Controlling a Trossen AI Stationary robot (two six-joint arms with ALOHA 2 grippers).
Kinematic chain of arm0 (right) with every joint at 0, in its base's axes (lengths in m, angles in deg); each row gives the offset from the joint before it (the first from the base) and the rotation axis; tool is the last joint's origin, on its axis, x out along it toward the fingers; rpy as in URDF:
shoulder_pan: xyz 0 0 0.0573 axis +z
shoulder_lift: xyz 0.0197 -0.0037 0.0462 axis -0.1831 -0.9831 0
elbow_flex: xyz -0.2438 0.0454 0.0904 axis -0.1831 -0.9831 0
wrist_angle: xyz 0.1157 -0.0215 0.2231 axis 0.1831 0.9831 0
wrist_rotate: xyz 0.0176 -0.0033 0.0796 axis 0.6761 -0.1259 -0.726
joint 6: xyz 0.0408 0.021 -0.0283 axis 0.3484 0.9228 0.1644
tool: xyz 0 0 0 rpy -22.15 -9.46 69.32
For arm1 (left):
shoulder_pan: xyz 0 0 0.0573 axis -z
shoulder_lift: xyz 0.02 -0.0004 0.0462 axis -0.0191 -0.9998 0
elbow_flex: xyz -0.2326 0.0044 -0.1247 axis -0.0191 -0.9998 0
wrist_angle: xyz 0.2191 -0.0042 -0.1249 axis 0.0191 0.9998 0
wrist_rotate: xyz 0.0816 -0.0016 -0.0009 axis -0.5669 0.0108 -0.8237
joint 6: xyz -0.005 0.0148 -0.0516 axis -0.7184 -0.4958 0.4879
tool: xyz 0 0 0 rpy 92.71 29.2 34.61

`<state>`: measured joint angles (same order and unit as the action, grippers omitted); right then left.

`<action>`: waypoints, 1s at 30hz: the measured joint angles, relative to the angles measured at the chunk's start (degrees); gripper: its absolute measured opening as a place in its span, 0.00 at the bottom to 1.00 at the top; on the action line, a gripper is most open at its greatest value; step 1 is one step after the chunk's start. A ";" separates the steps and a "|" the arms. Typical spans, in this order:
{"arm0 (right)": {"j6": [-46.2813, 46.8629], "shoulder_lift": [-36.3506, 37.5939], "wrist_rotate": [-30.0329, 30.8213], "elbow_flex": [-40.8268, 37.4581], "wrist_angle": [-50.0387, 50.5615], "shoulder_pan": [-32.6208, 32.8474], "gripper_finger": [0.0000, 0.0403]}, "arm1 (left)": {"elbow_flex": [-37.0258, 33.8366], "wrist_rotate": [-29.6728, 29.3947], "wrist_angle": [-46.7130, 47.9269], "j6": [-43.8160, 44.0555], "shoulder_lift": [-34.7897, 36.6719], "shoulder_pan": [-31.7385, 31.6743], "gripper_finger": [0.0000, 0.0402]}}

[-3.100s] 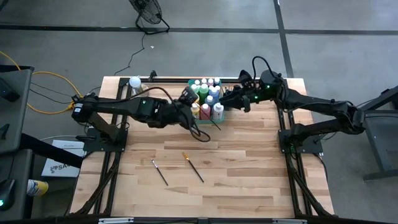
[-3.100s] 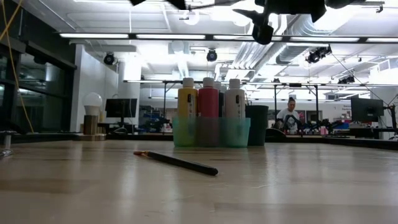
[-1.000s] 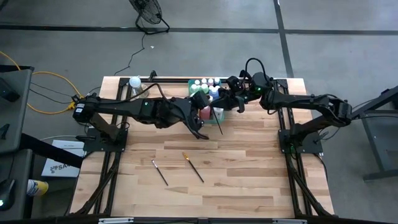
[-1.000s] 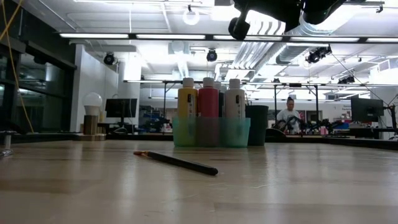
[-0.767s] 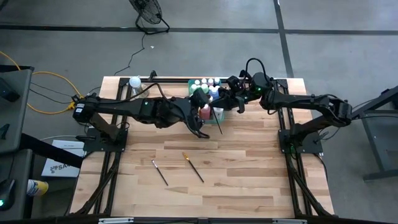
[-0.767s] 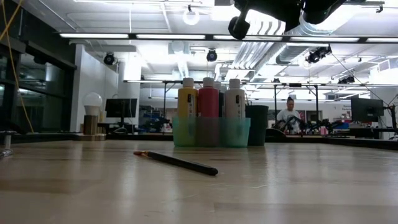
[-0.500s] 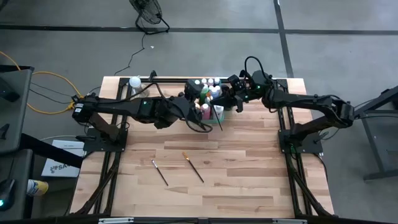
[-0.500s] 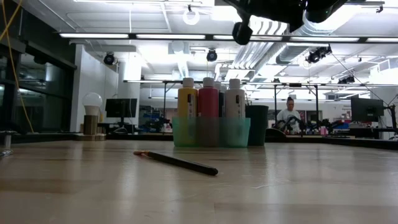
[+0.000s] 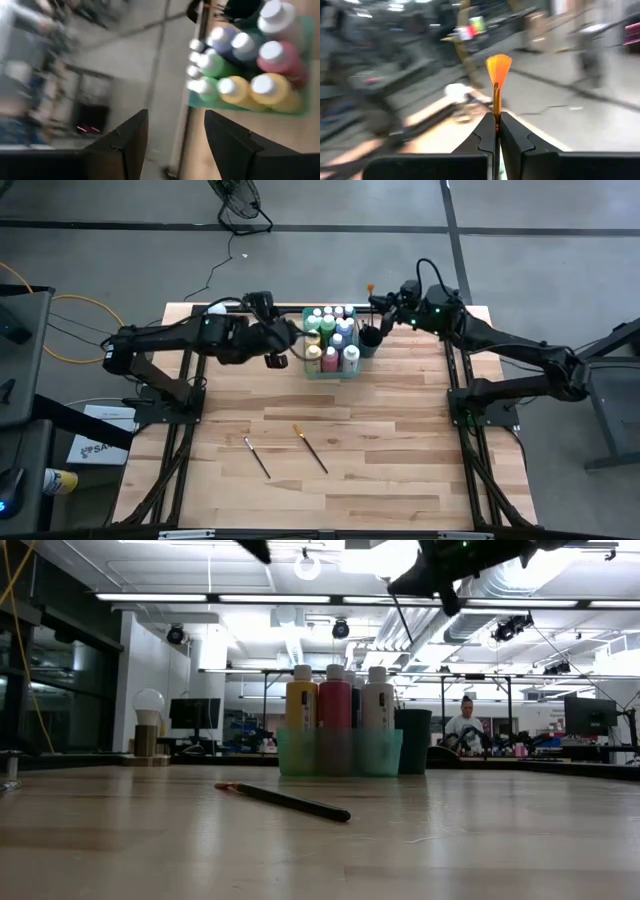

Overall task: Pick & Place Paint Supplies
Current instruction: Put the gold paint brush into the green cup

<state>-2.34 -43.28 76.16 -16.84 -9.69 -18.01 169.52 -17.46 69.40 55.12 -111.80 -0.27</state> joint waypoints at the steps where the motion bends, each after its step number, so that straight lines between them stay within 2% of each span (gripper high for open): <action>1: -0.89 -0.12 3.11 0.00 0.12 0.01 0.01 | -0.22 1.72 1.24 3.45 0.00 -0.61 0.47; 3: -1.94 -1.33 8.43 0.00 -1.01 0.21 0.01 | -1.16 3.85 3.50 8.26 -0.02 -1.69 0.47; 7: -3.43 -5.34 18.84 -0.03 -2.16 1.25 0.01 | -4.68 4.18 3.90 12.56 0.00 -1.66 0.47; 11: -3.52 -9.15 23.44 -0.02 -4.89 2.48 0.01 | -9.20 4.42 3.57 16.95 -0.07 -1.56 0.47; 16: -3.43 -13.33 30.37 -0.02 -5.31 4.23 0.01 | -14.55 8.38 3.25 24.29 -0.09 -1.56 0.47; 22: -1.93 -17.05 32.77 -0.02 -4.75 4.57 0.01 | -21.29 14.32 -1.82 28.65 -0.09 -1.56 0.47; 30: 0.07 -18.56 35.08 -0.04 -1.35 4.57 0.01 | -27.46 17.91 -5.11 32.99 -0.11 -1.56 0.47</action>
<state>-2.27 -61.84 111.24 -16.88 -11.05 -13.44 142.06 0.45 64.29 88.11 -111.91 -1.83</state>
